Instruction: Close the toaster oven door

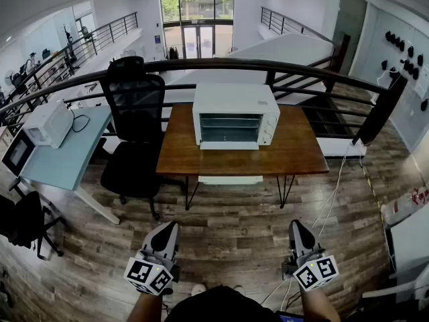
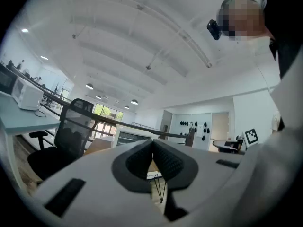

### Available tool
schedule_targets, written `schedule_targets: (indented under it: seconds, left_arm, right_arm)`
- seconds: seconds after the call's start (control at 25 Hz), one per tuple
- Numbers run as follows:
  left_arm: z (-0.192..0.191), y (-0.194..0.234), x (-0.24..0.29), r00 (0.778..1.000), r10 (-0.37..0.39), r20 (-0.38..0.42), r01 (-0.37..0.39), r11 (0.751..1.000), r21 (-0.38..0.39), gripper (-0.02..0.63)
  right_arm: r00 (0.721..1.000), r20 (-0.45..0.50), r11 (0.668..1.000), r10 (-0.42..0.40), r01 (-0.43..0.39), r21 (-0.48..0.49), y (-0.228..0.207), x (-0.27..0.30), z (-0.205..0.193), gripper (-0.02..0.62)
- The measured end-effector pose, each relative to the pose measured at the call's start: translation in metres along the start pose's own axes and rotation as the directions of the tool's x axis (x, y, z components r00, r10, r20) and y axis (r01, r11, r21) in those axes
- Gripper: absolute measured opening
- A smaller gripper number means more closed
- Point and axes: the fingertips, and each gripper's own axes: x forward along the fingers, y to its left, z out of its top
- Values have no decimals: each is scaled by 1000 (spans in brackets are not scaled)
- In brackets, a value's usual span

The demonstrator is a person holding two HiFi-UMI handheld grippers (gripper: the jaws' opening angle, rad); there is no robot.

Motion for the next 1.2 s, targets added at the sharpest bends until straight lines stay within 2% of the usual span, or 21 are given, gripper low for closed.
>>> schedule_targets:
  seconds: [0.4, 0.6, 0.96, 1.2]
  left_arm:
    - [2, 20, 0, 1000, -5, 0, 5, 1000, -14, 10]
    - [5, 30, -5, 1000, -9, -3, 9, 1000, -17, 9]
    - [16, 55, -23, 999, -38, 1, 38, 999, 8, 11]
    - [5, 72, -33, 998, -55, -17, 54, 998, -34, 10]
  right_arm:
    - [1000, -2, 1000, 8, -8, -3, 18, 16, -2, -5]
    - [1000, -7, 999, 17, -16, 42, 27, 22, -7, -5]
    - [1000, 4, 999, -11, 11, 43, 57, 32, -4, -3]
    - [1000, -3, 999, -24, 24, 46, 83, 30, -14, -3]
